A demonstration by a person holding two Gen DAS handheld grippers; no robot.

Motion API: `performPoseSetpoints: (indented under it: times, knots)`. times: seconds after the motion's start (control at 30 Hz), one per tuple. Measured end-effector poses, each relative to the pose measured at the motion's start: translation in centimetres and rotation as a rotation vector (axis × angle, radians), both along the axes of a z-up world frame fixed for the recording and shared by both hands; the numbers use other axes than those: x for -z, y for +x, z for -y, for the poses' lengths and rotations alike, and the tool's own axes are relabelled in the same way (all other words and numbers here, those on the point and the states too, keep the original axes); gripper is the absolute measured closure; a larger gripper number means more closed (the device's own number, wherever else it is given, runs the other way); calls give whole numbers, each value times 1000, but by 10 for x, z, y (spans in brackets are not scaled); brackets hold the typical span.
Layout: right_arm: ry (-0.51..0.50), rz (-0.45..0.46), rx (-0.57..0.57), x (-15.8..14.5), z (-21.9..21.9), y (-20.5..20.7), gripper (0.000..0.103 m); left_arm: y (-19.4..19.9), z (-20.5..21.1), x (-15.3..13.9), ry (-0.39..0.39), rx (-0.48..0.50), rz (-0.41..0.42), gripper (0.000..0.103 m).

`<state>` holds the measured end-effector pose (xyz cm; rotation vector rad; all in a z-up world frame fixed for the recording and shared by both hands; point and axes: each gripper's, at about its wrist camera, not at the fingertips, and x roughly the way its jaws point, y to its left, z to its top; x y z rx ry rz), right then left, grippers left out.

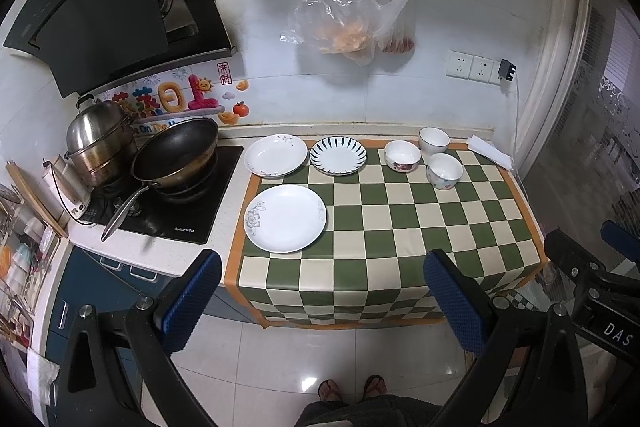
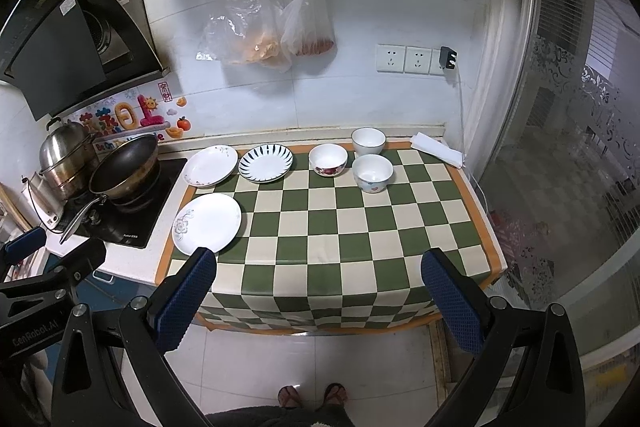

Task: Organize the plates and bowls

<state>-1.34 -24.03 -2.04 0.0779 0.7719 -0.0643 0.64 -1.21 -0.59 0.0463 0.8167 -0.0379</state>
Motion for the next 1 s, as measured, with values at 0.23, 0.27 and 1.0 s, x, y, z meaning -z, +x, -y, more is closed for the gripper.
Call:
performPoseSetpoints:
  times: [0.23,0.27,1.0]
  knots:
    - [-1,4,-1,-3,-5,1,0,-1,-8,-2,-1,-1,4,0]
    - [-1,4,-1,-3,-5,2,0,0,-9,-2,-1,-1,3,0]
    - [-1,5,-1,-4,-13,2,0,0,-17,-1,-3,-3,3,0]
